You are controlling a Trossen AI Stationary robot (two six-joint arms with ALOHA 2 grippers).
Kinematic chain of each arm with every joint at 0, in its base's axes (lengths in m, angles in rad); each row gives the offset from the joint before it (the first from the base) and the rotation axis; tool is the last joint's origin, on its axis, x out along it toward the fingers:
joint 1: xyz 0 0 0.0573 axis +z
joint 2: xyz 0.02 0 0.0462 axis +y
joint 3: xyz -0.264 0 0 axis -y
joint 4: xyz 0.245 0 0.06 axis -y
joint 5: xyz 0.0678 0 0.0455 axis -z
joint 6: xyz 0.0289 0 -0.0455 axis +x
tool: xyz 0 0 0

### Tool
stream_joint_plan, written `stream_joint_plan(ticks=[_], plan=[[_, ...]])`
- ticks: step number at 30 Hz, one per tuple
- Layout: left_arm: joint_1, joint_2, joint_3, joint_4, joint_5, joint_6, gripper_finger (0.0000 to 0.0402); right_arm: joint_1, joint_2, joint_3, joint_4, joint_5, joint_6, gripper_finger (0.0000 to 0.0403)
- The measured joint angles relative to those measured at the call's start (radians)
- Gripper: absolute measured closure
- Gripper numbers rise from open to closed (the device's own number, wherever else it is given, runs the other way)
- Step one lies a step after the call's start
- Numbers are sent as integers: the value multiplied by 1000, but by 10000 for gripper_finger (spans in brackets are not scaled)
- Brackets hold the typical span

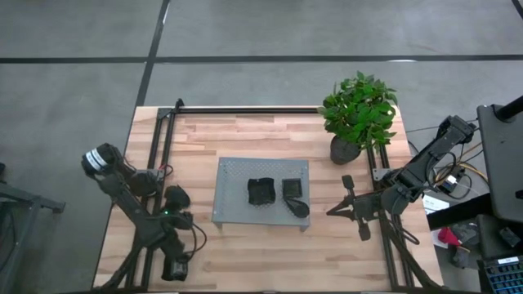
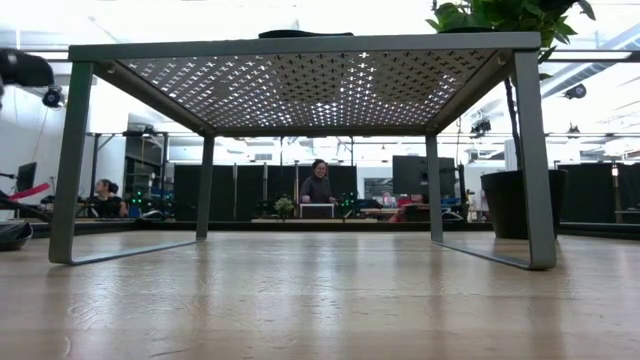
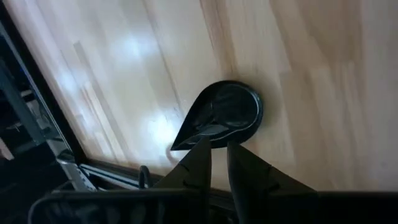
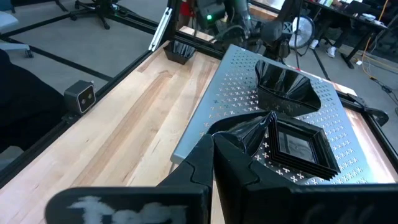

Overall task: Pick & Place Mini shaped plates
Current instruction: Stack the drop-shaped plate on the drop-shaped plates on the shelf

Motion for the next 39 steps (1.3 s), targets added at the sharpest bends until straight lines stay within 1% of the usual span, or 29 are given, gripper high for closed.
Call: stream_joint_plan(ticks=[2,7,13,18,22,26,32,34,39], plan=[[1,0,-26,22,11,29,349,0,0,0,0,0,0,394],[9,0,-79,97,23,36,349,0,0,0,0,0,0,394],[15,4,-113,103,75,131,349,0,0,0,0,0,0,394],[20,5,-130,103,104,367,349,0,0,0,0,0,0,394],[27,7,-159,101,96,451,349,0,0,0,0,0,0,394],[28,7,-186,100,78,456,349,0,0,0,0,0,0,394],[28,7,-181,101,58,449,349,0,0,0,0,0,0,394],[29,7,-180,124,49,427,349,0,0,0,0,0,0,394],[30,8,-193,159,90,424,349,0,0,0,0,0,0,394]])
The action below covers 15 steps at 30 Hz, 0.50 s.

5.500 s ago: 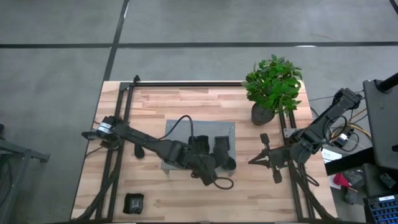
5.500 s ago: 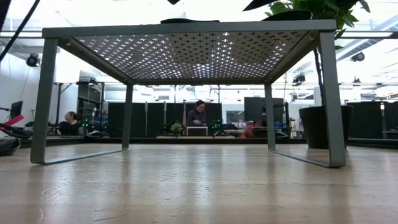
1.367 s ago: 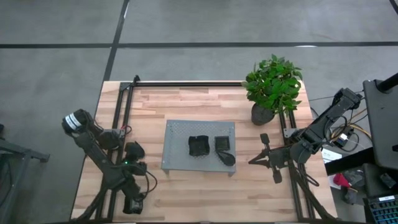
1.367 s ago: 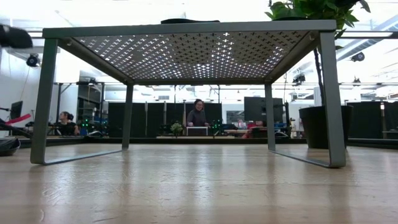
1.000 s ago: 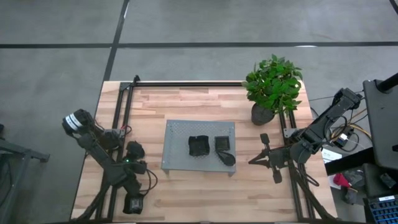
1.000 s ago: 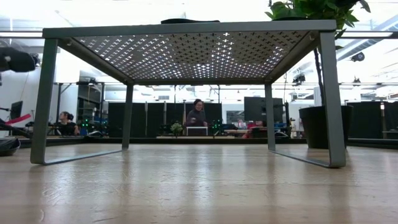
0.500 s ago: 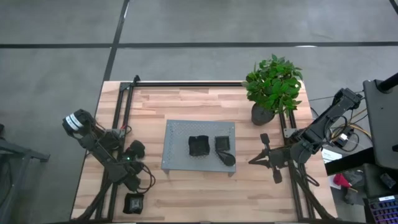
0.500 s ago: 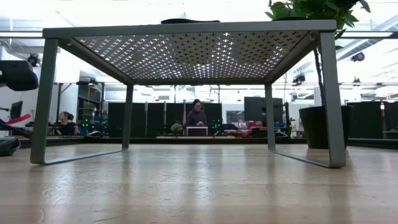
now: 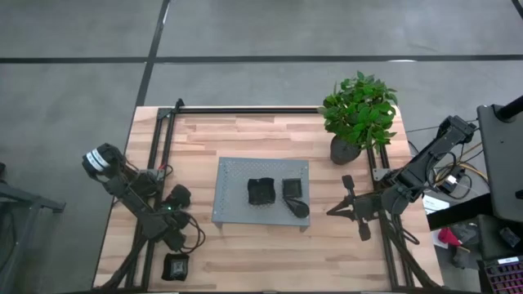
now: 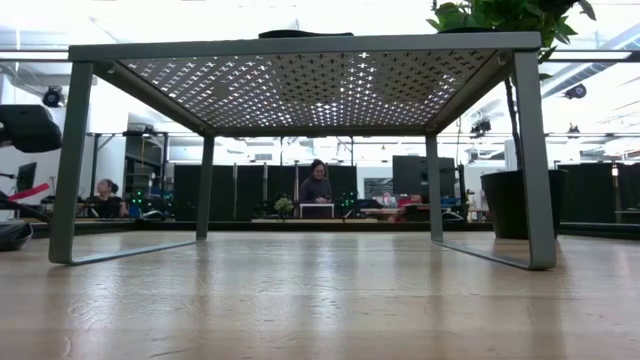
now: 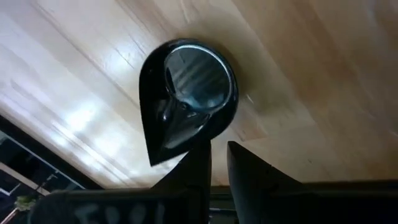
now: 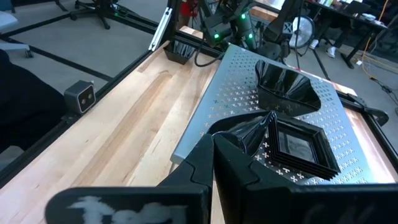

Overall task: Pick & Place Mini shaped plates
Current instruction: Stack the drop-shaped plate on the drop-shaped plates on the shelf

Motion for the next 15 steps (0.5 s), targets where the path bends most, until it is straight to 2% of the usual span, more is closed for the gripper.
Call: stream_joint_plan(ticks=[15], plan=[[2,0,-6,24,-28,-53,349,0,0,0,0,0,0,394]])
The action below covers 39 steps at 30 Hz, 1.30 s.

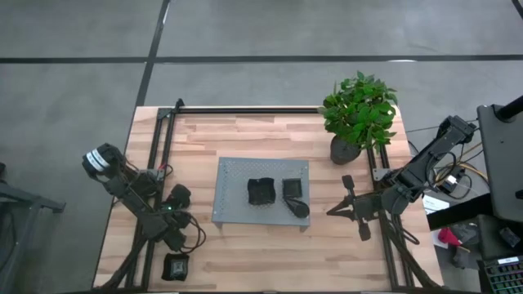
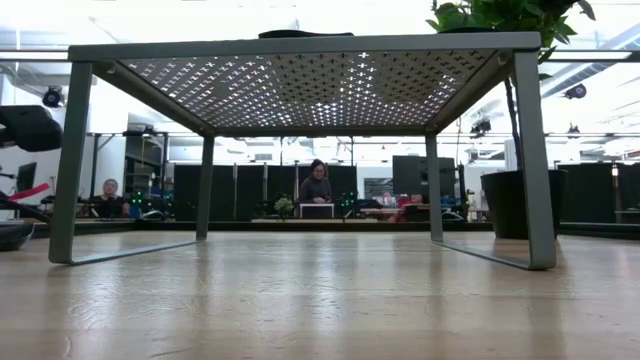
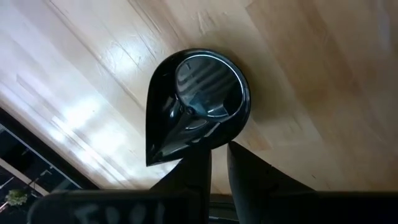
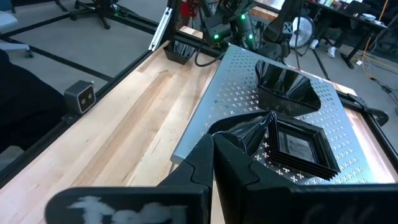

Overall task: Pick & Place Mini shaped plates
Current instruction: Stack the drop-shaped plate on the drop-shaped plates on the shelf

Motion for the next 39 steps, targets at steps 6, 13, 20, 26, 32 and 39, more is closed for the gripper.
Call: stream_joint_plan(ticks=[6,13,20,26,32,39], plan=[[1,0,-2,27,1,0,349,0,0,0,0,0,0,394],[9,3,-4,114,17,-2,396,0,0,0,0,0,0,394],[8,3,46,75,6,-22,400,0,0,0,-1,0,0,394],[9,1,142,-41,45,-77,401,0,0,0,-1,0,0,394],[-3,1,279,-119,95,-193,401,0,0,0,-1,0,0,394],[-6,19,484,-131,37,-218,401,0,0,0,-1,0,0,394]])
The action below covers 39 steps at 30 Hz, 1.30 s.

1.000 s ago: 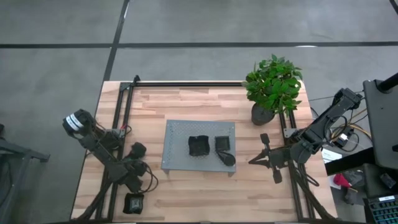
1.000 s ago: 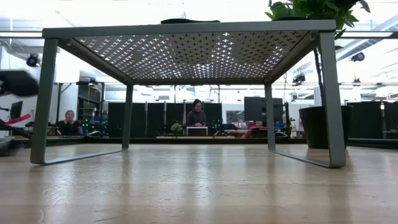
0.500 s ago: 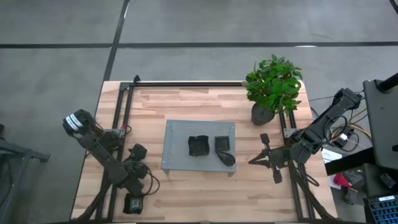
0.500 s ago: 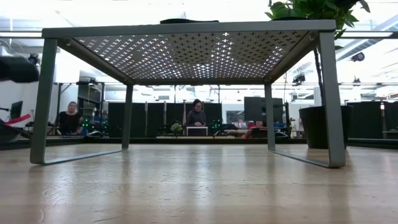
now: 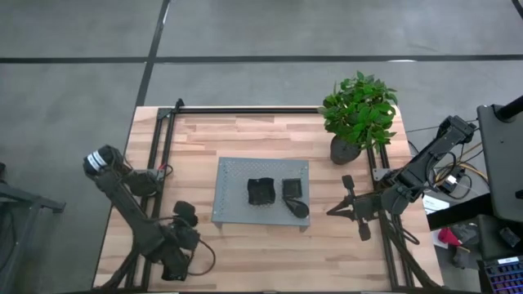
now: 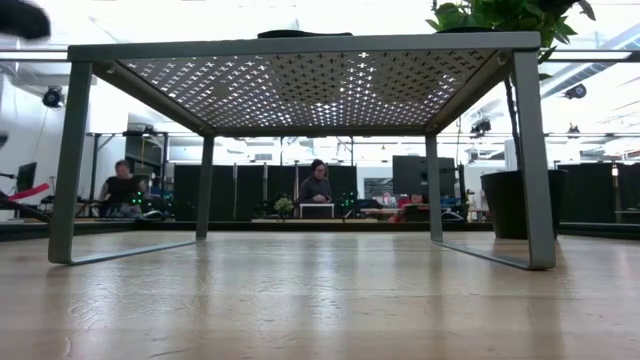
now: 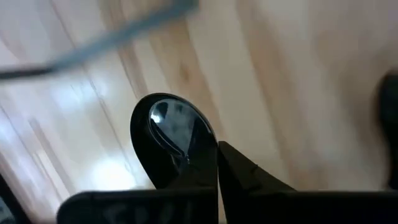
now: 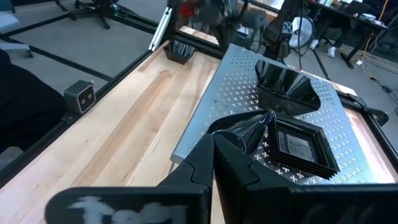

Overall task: Pick & Place Mini shaped plates
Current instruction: Stack the drop-shaped plate on the drop-shaped plates on the shelf

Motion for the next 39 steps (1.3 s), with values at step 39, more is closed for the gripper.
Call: stream_joint_plan(ticks=[39], plan=[[145,253,770,-1,-262,258,401,0,0,0,0,0,0,394]])
